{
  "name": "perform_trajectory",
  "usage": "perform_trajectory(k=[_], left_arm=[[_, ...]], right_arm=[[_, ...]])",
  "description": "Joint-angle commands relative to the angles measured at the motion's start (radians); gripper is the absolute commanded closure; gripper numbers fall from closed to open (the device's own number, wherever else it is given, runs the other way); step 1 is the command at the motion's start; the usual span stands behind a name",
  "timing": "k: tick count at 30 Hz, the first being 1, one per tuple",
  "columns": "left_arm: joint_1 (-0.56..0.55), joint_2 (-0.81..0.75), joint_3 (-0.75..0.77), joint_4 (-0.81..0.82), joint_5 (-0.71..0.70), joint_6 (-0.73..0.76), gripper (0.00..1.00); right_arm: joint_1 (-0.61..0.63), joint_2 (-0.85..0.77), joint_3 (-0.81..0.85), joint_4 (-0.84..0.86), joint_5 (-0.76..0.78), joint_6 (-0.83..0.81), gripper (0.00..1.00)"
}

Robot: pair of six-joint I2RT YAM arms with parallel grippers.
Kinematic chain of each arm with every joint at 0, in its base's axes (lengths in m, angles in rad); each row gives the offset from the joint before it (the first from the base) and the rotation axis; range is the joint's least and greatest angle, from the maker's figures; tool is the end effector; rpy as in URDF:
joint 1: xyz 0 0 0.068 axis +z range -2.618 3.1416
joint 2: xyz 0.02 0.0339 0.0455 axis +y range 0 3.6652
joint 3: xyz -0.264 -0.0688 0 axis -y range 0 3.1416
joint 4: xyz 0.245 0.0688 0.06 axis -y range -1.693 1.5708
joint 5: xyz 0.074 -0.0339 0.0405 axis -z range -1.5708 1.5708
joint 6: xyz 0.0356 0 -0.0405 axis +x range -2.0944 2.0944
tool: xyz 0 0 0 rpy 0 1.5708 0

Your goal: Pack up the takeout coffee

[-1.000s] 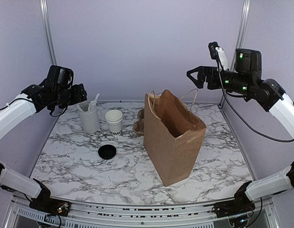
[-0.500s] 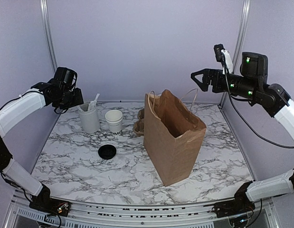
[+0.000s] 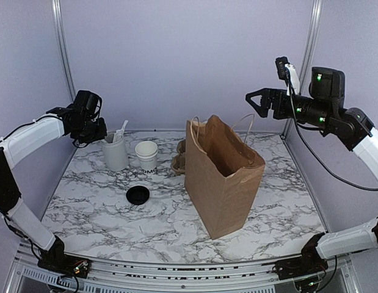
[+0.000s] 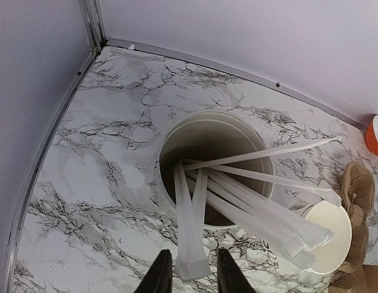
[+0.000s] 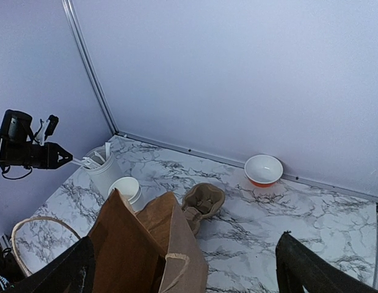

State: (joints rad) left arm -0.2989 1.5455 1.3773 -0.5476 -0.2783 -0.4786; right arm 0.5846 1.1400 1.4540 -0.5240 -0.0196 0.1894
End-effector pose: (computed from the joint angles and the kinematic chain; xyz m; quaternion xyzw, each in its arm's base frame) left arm 0.3341 -0.0927 0.3245 -0.1381 0.8924 -0.0388 0.4278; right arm 0.1926 0.1283 0.4633 -0.1586 0.7610 0.2445 0.5797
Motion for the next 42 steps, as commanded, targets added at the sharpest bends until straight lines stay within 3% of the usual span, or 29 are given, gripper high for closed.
perform_trajectory(k=[1, 29, 42], left_arm=[[0.009, 0.023, 0.026, -0.003, 0.0, 0.015, 0.76], [0.024, 0.089, 0.087, 0.004, -0.042, 0.062, 0.91], [0.03, 0.132, 0.124, -0.001, -0.074, 0.096, 0.92]], right_arm=[[-0.009, -0.014, -0.002, 0.021, -0.009, 0.017, 0.0], [-0.009, -0.015, -0.02, 0.016, -0.016, 0.02, 0.0], [-0.009, -0.01, -0.017, 0.014, -0.02, 0.02, 0.0]])
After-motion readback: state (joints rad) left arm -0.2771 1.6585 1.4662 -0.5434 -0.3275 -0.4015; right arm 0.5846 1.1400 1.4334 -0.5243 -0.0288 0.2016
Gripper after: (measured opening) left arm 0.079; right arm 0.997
